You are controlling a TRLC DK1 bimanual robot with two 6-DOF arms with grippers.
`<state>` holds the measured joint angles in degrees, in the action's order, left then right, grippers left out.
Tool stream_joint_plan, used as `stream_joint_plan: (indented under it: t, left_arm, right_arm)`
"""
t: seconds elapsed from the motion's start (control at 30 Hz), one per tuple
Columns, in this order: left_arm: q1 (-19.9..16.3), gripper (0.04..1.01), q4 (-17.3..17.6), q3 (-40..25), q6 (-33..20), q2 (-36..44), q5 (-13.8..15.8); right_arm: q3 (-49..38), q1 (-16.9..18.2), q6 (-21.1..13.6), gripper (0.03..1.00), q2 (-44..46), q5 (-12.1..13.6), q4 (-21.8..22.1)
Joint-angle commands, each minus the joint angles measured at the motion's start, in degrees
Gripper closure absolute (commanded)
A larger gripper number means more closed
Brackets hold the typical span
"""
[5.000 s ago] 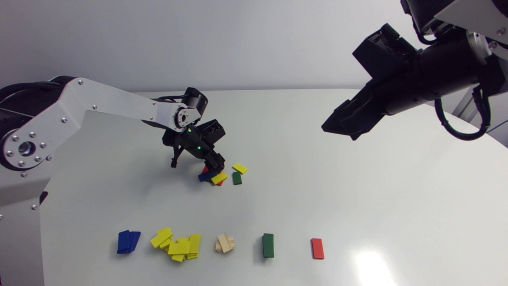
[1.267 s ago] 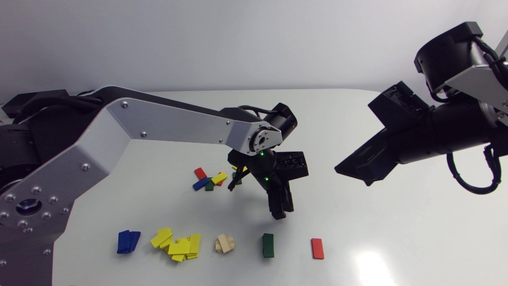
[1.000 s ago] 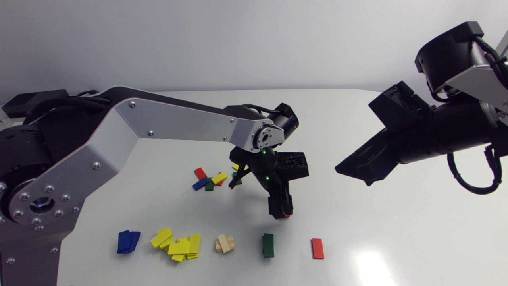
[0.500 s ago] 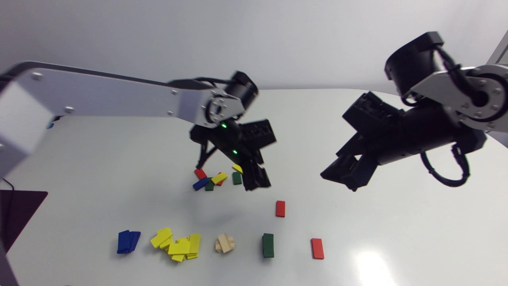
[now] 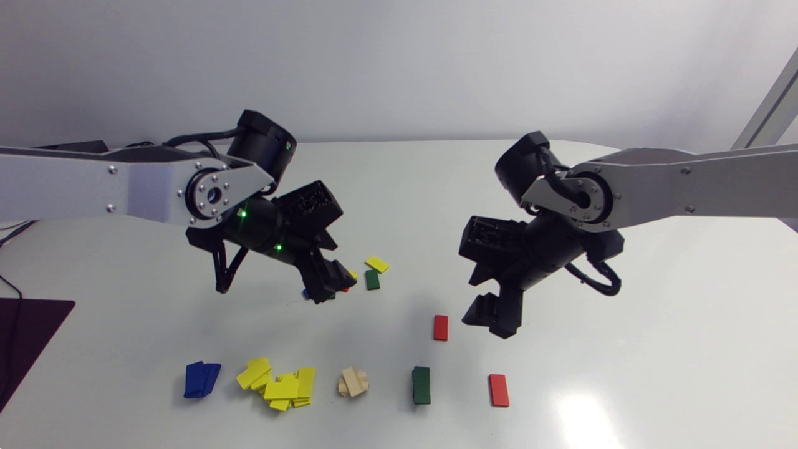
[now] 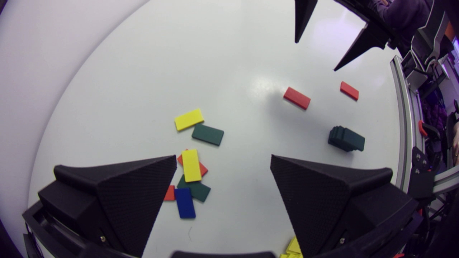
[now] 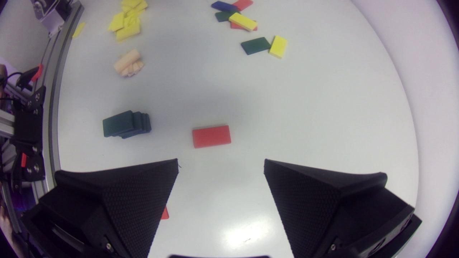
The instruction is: Take domino bricks one by one from the mixed stack on the table and place each onto the existing stack of the same color.
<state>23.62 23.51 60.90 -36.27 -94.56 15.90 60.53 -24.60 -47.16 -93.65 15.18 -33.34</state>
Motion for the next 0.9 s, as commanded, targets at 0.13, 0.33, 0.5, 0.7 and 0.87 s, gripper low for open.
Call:
stream_joint_plan:
  t: [0.13, 0.33, 0.5, 0.7, 0.87]
  left_arm:
    - [-0.3, 0.11, -3.3, -5.6, 1.5, 1.4, -1.3]
    - [-0.4, 0.11, -3.5, -6.9, 1.8, 2.6, -1.5]
    - [-0.5, 0.11, -3.5, -7.3, 1.8, 3.0, -1.6]
    - [-0.4, 0.11, -3.5, -7.6, 1.7, 3.4, -1.6]
    - [-0.4, 0.11, -3.5, -7.7, 1.7, 3.7, -1.6]
  right_arm:
    - [-0.8, -4.3, -3.7, 0.2, -5.2, -4.4, 3.7]
    - [0.3, -6.6, -4.5, 0.202, -9.0, -7.2, 4.3]
    - [2.6, -7.5, -4.7, 0.203, -11.4, -9.2, 3.5]
    - [5.2, -7.9, -4.6, 0.203, -14.2, -10.3, 3.3]
    - [6.1, -8.1, -4.4, 0.203, -15.5, -10.8, 3.2]
